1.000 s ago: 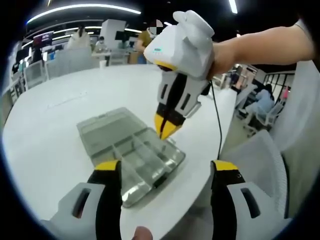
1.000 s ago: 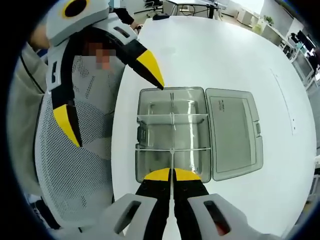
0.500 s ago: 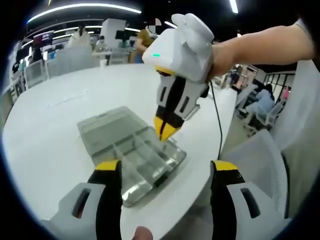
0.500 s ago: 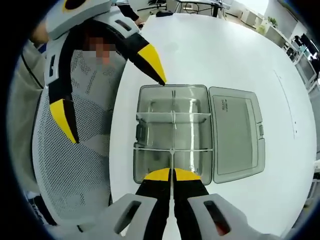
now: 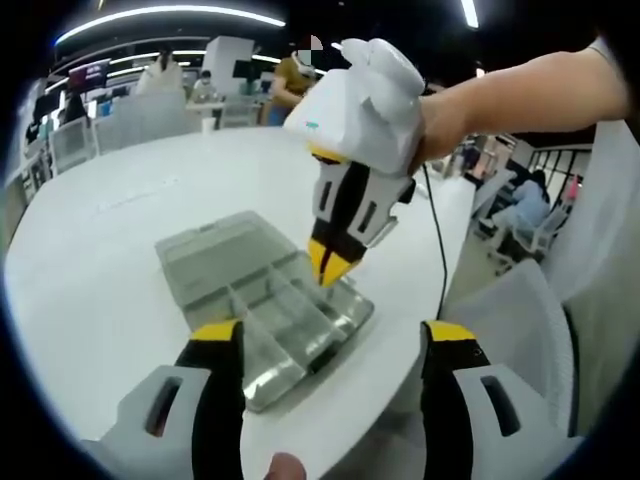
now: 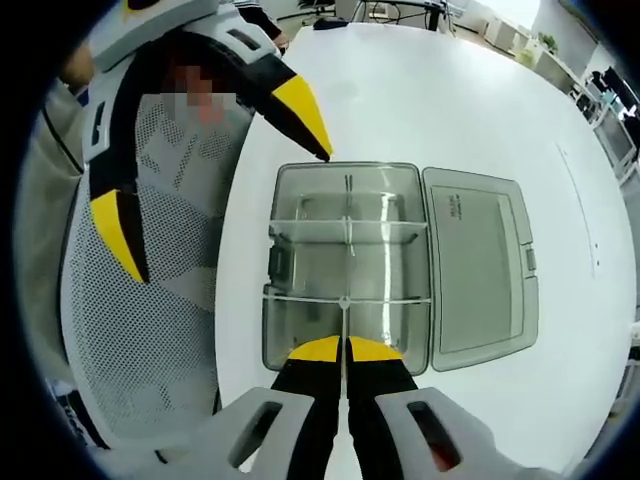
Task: Insert the divider into the dual guide fixture by aligning both edges with the guide slots and pushing it downward to the bottom, including one-sided entry, uneven engagement, binding, and posture correction.
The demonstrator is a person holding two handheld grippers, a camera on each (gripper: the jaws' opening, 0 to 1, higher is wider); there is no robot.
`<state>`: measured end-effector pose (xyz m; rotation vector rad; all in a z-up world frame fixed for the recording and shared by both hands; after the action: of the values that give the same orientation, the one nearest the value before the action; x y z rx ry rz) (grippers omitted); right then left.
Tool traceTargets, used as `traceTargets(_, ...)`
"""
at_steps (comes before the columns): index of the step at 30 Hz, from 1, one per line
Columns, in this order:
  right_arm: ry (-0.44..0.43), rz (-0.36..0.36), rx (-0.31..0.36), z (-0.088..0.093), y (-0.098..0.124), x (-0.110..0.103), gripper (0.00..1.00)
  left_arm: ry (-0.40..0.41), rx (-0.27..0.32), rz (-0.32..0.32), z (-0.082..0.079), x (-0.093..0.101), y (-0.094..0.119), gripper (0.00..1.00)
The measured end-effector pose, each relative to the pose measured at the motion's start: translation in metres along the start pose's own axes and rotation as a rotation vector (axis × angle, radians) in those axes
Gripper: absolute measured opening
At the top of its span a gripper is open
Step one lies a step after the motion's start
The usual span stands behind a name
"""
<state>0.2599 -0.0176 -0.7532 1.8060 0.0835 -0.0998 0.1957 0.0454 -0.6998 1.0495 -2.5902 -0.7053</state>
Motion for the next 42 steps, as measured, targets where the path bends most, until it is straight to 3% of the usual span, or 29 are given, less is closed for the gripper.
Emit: traceTargets(42, -0.032, 0.006, -0.006, 0.003, -0.02, 0.0, 0.0, 0.011, -0.004, -0.008, 0.006, -0.002, 0.003, 0.69)
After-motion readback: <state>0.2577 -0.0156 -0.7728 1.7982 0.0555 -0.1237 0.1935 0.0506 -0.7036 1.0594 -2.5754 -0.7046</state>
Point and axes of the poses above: the point that each gripper's makers call its tool centre point, and the gripper's own axes: y roughly backward along the fingers, x roughly to its right, z roughly out of its underside, the point moved 2 cm from there along y, roughly backward along the fingers, and after that the axes turned 12 degrees about -y, right-handed, at the moved point
